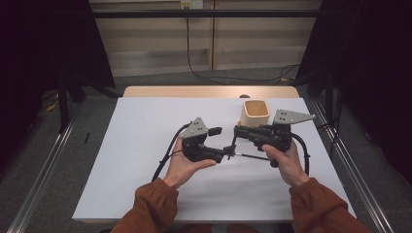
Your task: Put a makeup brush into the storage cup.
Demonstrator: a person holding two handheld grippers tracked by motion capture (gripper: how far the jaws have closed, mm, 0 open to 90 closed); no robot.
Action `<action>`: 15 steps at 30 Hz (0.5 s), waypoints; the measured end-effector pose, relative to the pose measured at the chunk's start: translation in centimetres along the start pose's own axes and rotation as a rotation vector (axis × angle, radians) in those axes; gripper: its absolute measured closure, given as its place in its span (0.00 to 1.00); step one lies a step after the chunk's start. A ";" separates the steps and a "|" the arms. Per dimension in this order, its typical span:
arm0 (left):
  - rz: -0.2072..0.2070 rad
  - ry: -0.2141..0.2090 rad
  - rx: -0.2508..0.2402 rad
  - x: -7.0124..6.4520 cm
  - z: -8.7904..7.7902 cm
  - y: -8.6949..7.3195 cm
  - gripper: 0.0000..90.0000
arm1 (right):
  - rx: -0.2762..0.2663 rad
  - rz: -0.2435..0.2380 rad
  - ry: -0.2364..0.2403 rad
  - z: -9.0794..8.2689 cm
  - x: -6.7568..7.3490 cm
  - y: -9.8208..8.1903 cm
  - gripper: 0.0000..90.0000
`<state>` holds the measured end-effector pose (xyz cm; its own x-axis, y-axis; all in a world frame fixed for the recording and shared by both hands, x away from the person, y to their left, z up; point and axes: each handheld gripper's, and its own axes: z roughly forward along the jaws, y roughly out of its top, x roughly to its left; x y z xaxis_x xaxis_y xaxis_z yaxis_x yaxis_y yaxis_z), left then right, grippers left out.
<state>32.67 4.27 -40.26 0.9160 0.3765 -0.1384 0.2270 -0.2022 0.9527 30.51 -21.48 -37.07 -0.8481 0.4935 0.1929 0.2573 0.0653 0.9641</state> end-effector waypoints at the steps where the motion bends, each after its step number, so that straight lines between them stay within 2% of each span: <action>1: -0.005 0.005 0.004 0.0 0.0 0.0 0.16 | 0.000 -0.001 -0.002 0.0 0.0 0.0 0.93; 4: -0.021 0.024 0.008 0.1 -0.2 0.0 0.06 | -0.001 -0.003 0.001 0.0 0.1 0.0 0.93; 15: -0.019 0.022 -0.028 0.2 -1.4 0.2 0.02 | -0.003 -0.004 -0.002 -0.3 0.0 0.1 0.93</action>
<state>32.47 5.57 -39.75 0.9040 0.3999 -0.1512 0.2350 -0.1693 0.9572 30.38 -21.69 -36.89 -0.8482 0.4950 0.1883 0.2522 0.0648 0.9655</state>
